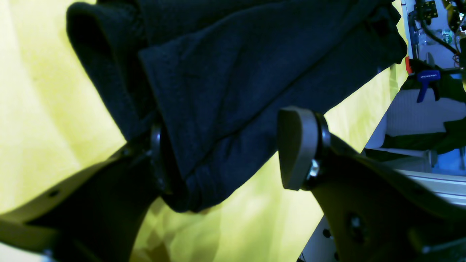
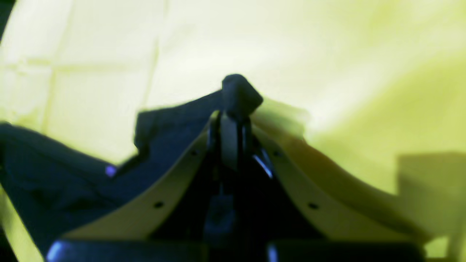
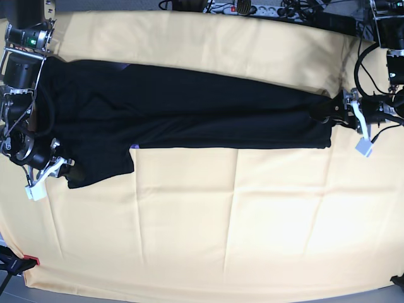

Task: Fold the T-shirt properly
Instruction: 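Grasp the sleeve end with the right gripper and tuck it inward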

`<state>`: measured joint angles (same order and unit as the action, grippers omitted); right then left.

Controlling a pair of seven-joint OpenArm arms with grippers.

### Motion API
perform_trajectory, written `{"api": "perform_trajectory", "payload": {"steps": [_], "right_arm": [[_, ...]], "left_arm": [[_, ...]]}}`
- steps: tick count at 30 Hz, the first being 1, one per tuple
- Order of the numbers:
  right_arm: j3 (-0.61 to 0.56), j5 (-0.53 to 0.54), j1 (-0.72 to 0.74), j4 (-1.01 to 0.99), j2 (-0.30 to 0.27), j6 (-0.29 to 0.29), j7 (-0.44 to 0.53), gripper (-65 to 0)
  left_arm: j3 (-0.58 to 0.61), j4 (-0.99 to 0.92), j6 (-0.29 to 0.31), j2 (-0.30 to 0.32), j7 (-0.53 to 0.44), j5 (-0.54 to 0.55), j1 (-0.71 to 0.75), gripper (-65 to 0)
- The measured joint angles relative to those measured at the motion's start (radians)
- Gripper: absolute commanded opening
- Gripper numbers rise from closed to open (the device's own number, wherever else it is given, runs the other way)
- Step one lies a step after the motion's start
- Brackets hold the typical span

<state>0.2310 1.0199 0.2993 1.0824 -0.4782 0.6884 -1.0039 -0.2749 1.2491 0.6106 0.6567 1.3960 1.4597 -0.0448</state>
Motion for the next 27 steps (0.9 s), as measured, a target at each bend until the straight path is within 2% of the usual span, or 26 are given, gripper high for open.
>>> {"api": "perform_trajectory", "payload": {"steps": [5, 9, 15, 20, 27], "right_arm": [[0.0, 0.199, -0.047, 0.207, 0.0, 0.005, -0.184, -65.0], [-0.001, 0.271, -0.177, 0.389, -0.01, 0.004, -0.28, -65.0], [-0.002, 0.439, -0.33, 0.603, -0.076, 0.005, -0.4, -65.0], [-0.002, 0.436, -0.441, 0.688, -0.122, 0.005, -0.41, -65.0], [-0.002, 0.437, -0.505, 0.708, -0.201, 0.005, -0.409, -65.0]], "left_arm": [[0.0, 0.0, 0.023, 0.0, 0.0, 0.0, 0.0, -24.8], [0.0, 0.002, 0.023, 0.0, 0.0, 0.0, 0.0, -24.8], [0.0, 0.001, 0.023, 0.0, 0.0, 0.0, 0.0, -24.8], [0.0, 0.001, 0.023, 0.0, 0.0, 0.0, 0.0, -24.8], [0.0, 0.001, 0.023, 0.0, 0.0, 0.0, 0.0, -24.8]]}}
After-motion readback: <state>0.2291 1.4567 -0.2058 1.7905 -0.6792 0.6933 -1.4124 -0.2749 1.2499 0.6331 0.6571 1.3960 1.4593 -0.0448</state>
